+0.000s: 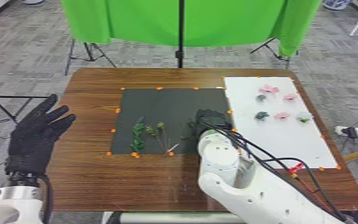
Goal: Arrange flowers
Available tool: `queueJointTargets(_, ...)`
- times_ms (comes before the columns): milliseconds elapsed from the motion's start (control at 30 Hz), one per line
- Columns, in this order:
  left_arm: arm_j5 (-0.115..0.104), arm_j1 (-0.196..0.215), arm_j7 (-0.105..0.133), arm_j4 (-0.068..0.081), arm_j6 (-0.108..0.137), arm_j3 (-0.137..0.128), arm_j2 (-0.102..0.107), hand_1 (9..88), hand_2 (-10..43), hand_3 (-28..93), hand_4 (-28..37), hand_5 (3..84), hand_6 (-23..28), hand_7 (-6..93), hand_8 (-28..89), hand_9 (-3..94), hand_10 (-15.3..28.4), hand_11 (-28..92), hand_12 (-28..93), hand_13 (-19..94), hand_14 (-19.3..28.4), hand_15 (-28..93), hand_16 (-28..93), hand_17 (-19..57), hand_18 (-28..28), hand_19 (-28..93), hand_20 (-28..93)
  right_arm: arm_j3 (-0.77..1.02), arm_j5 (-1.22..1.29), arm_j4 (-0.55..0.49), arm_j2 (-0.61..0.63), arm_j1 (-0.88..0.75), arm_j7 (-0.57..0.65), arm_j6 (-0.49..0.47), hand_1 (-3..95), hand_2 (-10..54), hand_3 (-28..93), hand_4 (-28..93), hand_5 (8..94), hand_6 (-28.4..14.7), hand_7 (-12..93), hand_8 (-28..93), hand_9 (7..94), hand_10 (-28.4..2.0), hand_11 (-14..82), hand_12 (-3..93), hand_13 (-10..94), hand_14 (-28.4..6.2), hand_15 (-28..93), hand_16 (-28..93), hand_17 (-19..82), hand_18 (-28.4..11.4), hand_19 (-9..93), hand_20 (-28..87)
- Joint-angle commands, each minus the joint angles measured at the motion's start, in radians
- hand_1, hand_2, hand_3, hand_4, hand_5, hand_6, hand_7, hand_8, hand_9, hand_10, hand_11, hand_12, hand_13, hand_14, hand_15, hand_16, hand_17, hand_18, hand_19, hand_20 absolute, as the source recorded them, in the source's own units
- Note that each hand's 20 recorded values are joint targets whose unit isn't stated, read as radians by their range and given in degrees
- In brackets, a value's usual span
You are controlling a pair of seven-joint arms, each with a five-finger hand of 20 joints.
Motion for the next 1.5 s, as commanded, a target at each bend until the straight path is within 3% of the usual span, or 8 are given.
queueJointTargets(33, 0.003, 0.017, 0.0, -0.004, -0.002, 0.001, -0.001, 25.9, 5.8, 80, -21.6, 35.7, 7.1, 14.0, -11, 33.2, 18.1, 23, 11, 24, 24.7, 48, -7, -9.5, 23.1, 52, 16, 0.017, -0.011, 0.004, -0.027, -0.007, 0.034, 0.0, 44.9, -6.9, 79, -22, 93.7, -2.3, 30, 7, 93.7, -11.2, 59.1, 15.5, 92, -8.7, 76, 19, 52, -28.3, 93, 60)
queueJointTargets(233, -0.005, 0.018, 0.014, -0.002, 0.003, 0.007, 0.01, 25.9, 5.7, 80, -21.6, 35.8, 7.2, 14.1, -11, 33.2, 18.1, 23, 11, 24, 24.7, 48, -7, -9.5, 23.1, 52, 16, 0.031, -0.011, -0.008, -0.03, -0.013, 0.037, -0.016, 42.3, -1.7, 79, -21, 93.7, -1.4, 36, -10, 93.7, -11.2, 60.6, 14.6, 94, -8.6, 76, 20, 53, -28.4, 93, 61)
queueJointTargets(567, -0.007, 0.031, 0.017, -0.005, 0.006, 0.005, 0.008, 26.1, 5.7, 80, -21.4, 36.0, 7.4, 14.0, -11, 33.2, 18.1, 23, 11, 24, 24.8, 48, -7, -9.5, 23.1, 52, 16, 0.026, -0.13, -0.049, 0.031, -0.017, -0.013, -0.048, 35.5, -4.7, 75, -23, 93.7, -1.8, 32, -13, 93.7, -11.7, 56.5, 16.0, 91, -9.2, 75, 21, 51, -28.4, 93, 59)
queueJointTargets(833, -0.012, 0.023, 0.024, 0.008, 0.0, -0.012, 0.007, 25.2, 5.4, 79, -22.1, 35.9, 7.3, 13.7, -11, 33.2, 18.1, 23, 11, 24, 24.8, 48, -7, -9.5, 23.1, 52, 16, 0.115, -0.146, -0.136, 0.135, 0.001, -0.076, -0.053, 31.7, -3.6, 72, -21, 93.7, -2.3, 25, -11, 93.7, -12.7, 51.1, 21.2, 86, -10.9, 79, 21, 47, -28.4, 93, 59)
queueJointTargets(1000, -0.021, 0.013, 0.033, 0.019, -0.002, -0.012, 0.014, 23.8, 5.6, 79, -24.0, 35.6, 7.1, 13.5, -10, 33.0, 18.0, 22, 11, 24, 24.8, 48, -7, -9.5, 23.1, 52, 17, 0.266, 0.055, -0.145, 0.268, -0.033, -0.189, 0.091, 29.8, -2.8, 72, -21, 73.8, -5.5, 18, -11, 79.1, -16.9, 39.9, 18.9, 72, -13.9, 72, 15, 31, -28.4, 88, 42)
queueJointTargets(1133, -0.022, -0.001, 0.029, 0.027, -0.006, -0.003, 0.011, 23.0, 5.7, 79, -25.3, 35.4, 7.0, 13.4, -10, 33.0, 18.0, 22, 11, 24, 24.9, 47, -7, -9.6, 23.3, 51, 17, 0.323, 0.164, -0.131, 0.393, -0.067, -0.266, 0.236, 28.9, -3.7, 75, -22, 61.1, -5.1, 16, -12, 68.3, -18.5, 36.5, 16.4, 64, -13.9, 71, 12, 24, -28.1, 82, 39)
queueJointTargets(1233, -0.025, -0.004, 0.029, 0.029, -0.003, 0.003, 0.012, 22.6, 5.7, 79, -26.2, 35.3, 6.8, 13.4, -10, 32.9, 18.1, 21, 11, 24, 24.9, 47, -7, -9.6, 23.2, 51, 17, 0.362, 0.205, -0.118, 0.457, -0.101, -0.307, 0.276, 29.1, -4.6, 78, -23, 57.0, -4.2, 17, -12, 64.9, -18.4, 34.4, 15.4, 61, -13.6, 70, 11, 21, -26.9, 80, 38)
queueJointTargets(1500, -0.027, -0.018, 0.031, 0.038, -0.007, 0.013, 0.019, 22.2, 5.7, 80, -27.1, 34.6, 6.2, 13.5, -10, 32.6, 17.8, 21, 11, 24, 24.9, 47, -7, -9.7, 23.3, 51, 17, 0.419, 0.179, -0.096, 0.524, -0.186, -0.342, 0.161, 28.6, -6.5, 80, -25, 52.6, -2.1, 18, -13, 60.5, -18.9, 31.8, 14.7, 57, -14.0, 71, 10, 20, -27.1, 79, 40)
